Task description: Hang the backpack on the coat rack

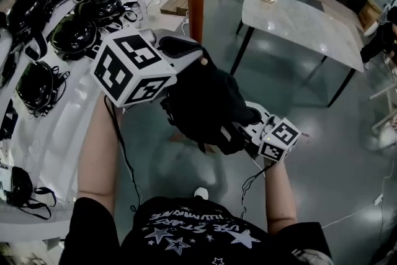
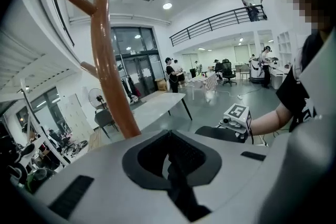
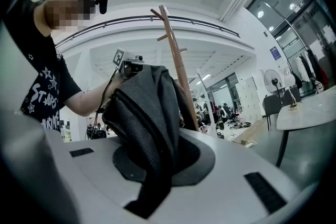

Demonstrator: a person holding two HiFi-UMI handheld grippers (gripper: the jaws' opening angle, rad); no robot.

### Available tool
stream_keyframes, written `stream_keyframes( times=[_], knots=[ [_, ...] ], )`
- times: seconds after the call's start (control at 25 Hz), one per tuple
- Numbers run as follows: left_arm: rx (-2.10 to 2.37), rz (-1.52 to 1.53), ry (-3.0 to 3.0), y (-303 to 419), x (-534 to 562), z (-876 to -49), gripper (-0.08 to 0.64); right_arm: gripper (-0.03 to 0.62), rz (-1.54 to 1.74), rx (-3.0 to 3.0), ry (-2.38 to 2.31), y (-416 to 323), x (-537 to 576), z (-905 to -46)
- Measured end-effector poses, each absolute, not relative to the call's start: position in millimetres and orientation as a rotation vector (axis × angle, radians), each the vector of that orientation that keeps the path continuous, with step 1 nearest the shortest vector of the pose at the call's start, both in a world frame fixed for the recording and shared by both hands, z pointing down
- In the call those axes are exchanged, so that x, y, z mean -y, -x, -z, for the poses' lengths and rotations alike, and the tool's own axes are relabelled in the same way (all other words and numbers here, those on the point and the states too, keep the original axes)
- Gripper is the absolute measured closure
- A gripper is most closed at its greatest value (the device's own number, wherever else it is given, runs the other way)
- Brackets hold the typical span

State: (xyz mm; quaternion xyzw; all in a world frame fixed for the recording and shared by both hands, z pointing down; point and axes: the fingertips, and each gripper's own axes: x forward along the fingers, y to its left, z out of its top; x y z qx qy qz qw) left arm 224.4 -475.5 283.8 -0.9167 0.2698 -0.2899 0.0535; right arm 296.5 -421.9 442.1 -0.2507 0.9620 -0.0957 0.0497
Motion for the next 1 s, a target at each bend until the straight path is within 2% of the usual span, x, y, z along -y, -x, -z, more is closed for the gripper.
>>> stream_keyframes(
  times=[0.64, 1.0],
  knots=[
    [-0.974, 0.975, 2.740, -194.3, 525.4, -331.0, 0.525, 0.538, 0.375, -2.980, 0.825, -264.6, 458.1, -484.5],
    [-1.005, 0.773, 2.751, -187.1, 523.1, -336.7, 0.508, 0.529, 0.396, -2.942, 0.970, -247.4, 454.7, -503.0]
  ],
)
